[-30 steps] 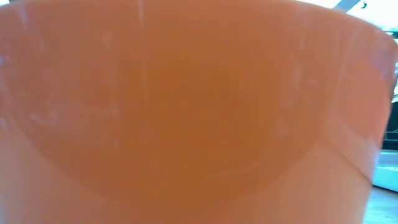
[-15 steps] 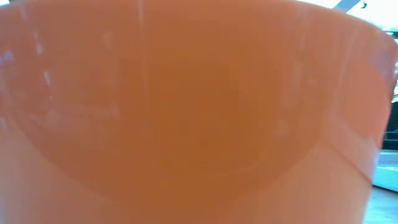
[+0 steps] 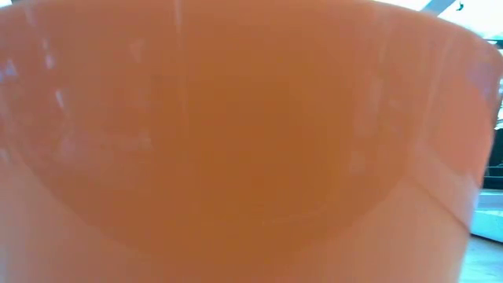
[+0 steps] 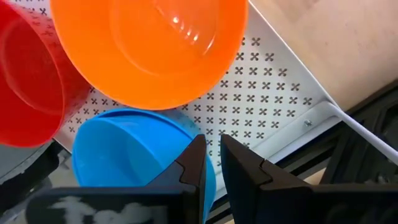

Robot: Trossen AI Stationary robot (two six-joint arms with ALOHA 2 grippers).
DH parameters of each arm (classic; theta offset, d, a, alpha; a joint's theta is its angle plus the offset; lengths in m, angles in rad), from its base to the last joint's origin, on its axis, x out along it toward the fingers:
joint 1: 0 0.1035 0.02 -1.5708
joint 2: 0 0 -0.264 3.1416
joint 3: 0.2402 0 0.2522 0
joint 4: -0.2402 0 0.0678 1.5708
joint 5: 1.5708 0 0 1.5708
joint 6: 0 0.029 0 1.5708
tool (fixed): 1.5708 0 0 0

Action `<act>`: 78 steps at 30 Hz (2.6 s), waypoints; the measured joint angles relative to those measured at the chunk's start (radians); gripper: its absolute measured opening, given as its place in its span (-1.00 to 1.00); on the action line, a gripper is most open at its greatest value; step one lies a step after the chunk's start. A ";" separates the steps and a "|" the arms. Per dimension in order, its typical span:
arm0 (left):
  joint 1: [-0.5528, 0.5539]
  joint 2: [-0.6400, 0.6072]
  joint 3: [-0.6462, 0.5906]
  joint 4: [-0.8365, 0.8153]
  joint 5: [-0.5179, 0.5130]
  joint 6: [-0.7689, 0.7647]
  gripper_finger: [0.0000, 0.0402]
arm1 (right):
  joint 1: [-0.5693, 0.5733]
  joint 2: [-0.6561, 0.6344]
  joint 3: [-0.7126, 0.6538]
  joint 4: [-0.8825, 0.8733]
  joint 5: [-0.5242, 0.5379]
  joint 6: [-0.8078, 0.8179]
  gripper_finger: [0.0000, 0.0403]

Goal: Pick & Place Mini bowls
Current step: Stack the bottom blue bowl on top of the blue bowl on the shelf, then stack the top red bowl on top of the red bowl on the shelf

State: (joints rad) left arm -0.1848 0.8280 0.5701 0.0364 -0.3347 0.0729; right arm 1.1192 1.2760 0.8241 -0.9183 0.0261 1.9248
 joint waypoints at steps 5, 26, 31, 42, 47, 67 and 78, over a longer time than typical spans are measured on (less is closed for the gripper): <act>0.000 0.000 0.000 0.000 0.000 0.009 -0.68 | 0.000 0.000 -0.002 0.007 -0.005 0.005 -0.77; 0.000 0.000 0.000 0.005 0.000 0.037 -0.68 | 0.000 0.004 0.135 -0.016 -0.024 0.034 -0.77; 0.000 0.000 0.000 0.005 0.000 0.034 -0.68 | 0.001 0.023 0.138 -0.016 -0.025 0.027 -0.77; 0.000 0.000 0.000 0.008 0.000 0.034 -0.68 | 0.002 0.142 0.135 -0.022 -0.052 -0.028 -0.77; 0.000 0.000 0.000 0.008 0.000 0.033 -0.68 | 0.002 0.164 0.183 -0.054 -0.077 -0.042 -0.77; 0.000 0.000 0.000 -0.045 -0.006 -0.009 -0.68 | -0.013 0.160 0.476 -0.387 0.892 -0.354 -0.77; 0.000 0.000 0.091 -0.238 -0.015 -0.171 -0.68 | -0.164 0.160 0.463 -0.387 1.181 -0.472 -0.77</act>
State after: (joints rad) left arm -0.1848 0.8277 0.6609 -0.2018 -0.3498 -0.0983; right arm 0.9550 1.4361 1.2869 -1.3051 1.2071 1.4530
